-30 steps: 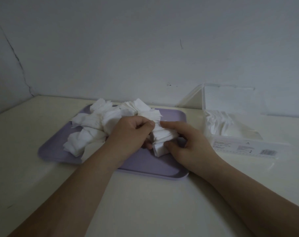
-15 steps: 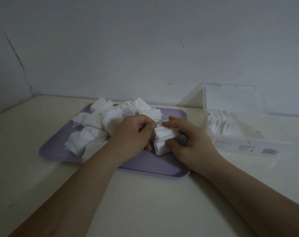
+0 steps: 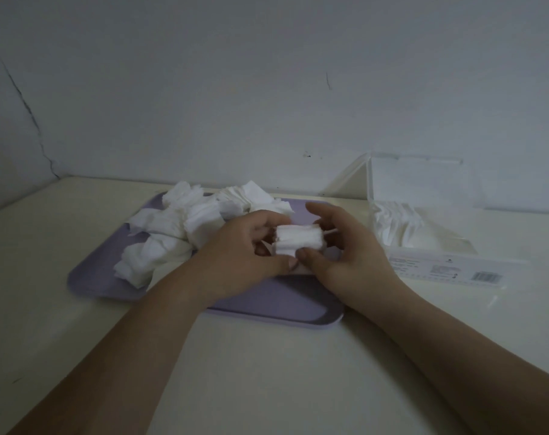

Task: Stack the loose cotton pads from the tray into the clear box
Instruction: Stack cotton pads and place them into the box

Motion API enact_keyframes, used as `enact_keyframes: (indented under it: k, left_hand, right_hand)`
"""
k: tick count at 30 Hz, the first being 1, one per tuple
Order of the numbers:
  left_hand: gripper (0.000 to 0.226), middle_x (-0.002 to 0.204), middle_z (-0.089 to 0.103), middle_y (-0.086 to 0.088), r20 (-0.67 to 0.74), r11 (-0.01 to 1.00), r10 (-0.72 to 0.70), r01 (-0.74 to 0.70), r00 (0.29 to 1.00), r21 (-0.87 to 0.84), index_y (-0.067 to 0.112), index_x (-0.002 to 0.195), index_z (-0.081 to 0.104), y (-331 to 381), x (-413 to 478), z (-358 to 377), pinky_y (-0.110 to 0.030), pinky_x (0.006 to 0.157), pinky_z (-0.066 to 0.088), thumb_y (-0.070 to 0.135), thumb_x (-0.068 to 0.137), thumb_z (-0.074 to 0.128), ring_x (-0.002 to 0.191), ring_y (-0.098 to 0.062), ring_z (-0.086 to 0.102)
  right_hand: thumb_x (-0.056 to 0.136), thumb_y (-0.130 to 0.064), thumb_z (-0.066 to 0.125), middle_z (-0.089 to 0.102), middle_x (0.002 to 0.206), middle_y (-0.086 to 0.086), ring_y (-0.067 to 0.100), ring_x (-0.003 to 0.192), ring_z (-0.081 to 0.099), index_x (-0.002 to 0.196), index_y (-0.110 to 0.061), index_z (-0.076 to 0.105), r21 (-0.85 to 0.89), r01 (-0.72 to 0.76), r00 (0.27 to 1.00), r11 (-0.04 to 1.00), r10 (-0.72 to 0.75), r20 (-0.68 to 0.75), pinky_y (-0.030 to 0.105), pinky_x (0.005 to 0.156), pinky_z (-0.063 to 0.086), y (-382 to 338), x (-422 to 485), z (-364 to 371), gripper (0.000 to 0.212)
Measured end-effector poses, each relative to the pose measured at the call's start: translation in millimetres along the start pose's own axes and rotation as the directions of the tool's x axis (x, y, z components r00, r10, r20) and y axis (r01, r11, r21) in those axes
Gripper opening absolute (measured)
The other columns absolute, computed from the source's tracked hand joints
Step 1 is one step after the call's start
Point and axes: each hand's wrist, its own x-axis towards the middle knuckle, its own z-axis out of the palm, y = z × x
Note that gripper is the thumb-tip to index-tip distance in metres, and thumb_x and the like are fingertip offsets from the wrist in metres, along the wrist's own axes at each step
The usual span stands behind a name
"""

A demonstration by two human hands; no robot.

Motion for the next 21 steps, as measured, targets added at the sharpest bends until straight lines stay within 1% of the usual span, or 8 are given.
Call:
enact_keyframes:
  k: [2,4,6,8,13,17,19,21]
  left_hand:
    - [0.041,0.099,0.079,0.001,-0.017,0.989,-0.025,0.022,1.0,-0.145,0.013,0.118,0.068,8.3,-1.8,-0.4,-0.021,0.068,0.057,-0.002,0.082,0.081,0.084,-0.011,0.073]
    - [0.03,0.085,0.073,0.003,-0.029,0.967,-0.058,0.049,0.998,-0.249,0.012,0.113,0.069,14.5,-3.9,-1.8,-0.017,0.046,0.037,-0.004,0.088,0.072,0.063,-0.007,0.06]
    - [0.025,0.079,0.067,0.0,-0.025,0.93,-0.085,0.07,0.996,-0.361,0.015,0.112,0.07,15.7,-2.1,-1.5,-0.024,0.044,0.018,0.0,0.092,0.067,0.056,-0.01,0.051]
    - [0.026,0.08,0.064,-0.004,-0.037,0.899,-0.118,0.091,0.992,-0.428,0.013,0.121,0.068,16.7,-0.8,3.0,-0.025,0.044,0.016,0.006,0.096,0.064,0.055,-0.013,0.051]
    - [0.035,0.096,0.078,-0.003,-0.157,0.967,-0.123,0.082,0.98,-0.242,0.022,0.116,0.069,25.4,-6.3,26.1,-0.022,0.042,0.036,0.008,0.085,0.079,0.06,-0.012,0.061]
    - [0.026,0.105,0.077,0.001,-0.239,0.997,-0.039,0.024,0.97,-0.068,0.028,0.104,0.071,43.8,2.1,50.4,-0.017,0.048,0.046,0.009,0.088,0.077,0.073,-0.016,0.067]
    - [0.023,0.1,0.076,0.01,-0.222,0.995,0.082,-0.068,0.972,0.068,0.03,0.103,0.073,61.6,8.3,74.1,-0.011,0.055,0.046,0.012,0.089,0.073,0.07,-0.002,0.064]
    - [0.023,0.097,0.071,0.02,-0.178,0.974,0.188,-0.16,0.966,0.162,0.035,0.105,0.072,77.8,14.4,91.8,-0.008,0.063,0.045,0.02,0.088,0.074,0.07,0.009,0.062]
  right_hand:
    - [0.078,-0.018,0.085,0.066,0.11,-0.006,0.016,0.097,0.07,0.136,-0.026,0.058,0.16,-0.091,0.996,0.983,0.09,0.017,0.023,0.088,0.057,-5.2,3.5,-2.4,0.064]
    - [0.074,-0.025,0.086,0.072,0.111,0.002,0.025,0.101,0.073,0.132,-0.019,0.062,0.307,-0.205,0.978,0.929,0.184,0.099,0.036,0.089,0.06,-10.6,7.4,-8.6,0.063]
    - [0.083,-0.022,0.083,0.076,0.111,0.012,0.029,0.106,0.073,0.119,-0.009,0.07,0.367,-0.294,0.947,0.882,0.218,0.236,0.041,0.091,0.06,-20.5,9.1,-17.0,0.04]
    - [0.09,-0.019,0.076,0.078,0.107,0.013,0.026,0.103,0.074,0.107,-0.006,0.075,0.346,-0.306,0.939,0.887,0.221,0.263,0.04,0.086,0.06,-30.8,11.0,-24.2,0.021]
    - [0.083,-0.02,0.078,0.077,0.091,0.016,0.023,0.076,0.075,0.093,-0.003,0.073,0.1,-0.27,0.962,0.958,0.264,0.071,0.042,0.067,0.062,-51.9,29.9,-78.5,0.02]
    - [0.083,-0.026,0.08,0.075,0.087,0.021,0.019,0.065,0.07,0.089,0.004,0.073,0.069,-0.222,0.969,0.973,0.228,-0.095,0.036,0.062,0.058,-62.9,36.5,-134.3,0.032]
    - [0.083,-0.025,0.079,0.074,0.086,0.023,0.015,0.06,0.068,0.089,0.006,0.072,0.039,-0.228,0.961,0.973,0.232,-0.153,0.031,0.058,0.057,-61.5,35.3,-153.3,0.033]
    - [0.082,-0.025,0.077,0.074,0.082,0.024,0.013,0.053,0.064,0.088,0.006,0.073,-0.109,-0.276,0.949,0.955,0.253,-0.186,0.024,0.05,0.052,-57.3,36.9,-161.6,0.031]
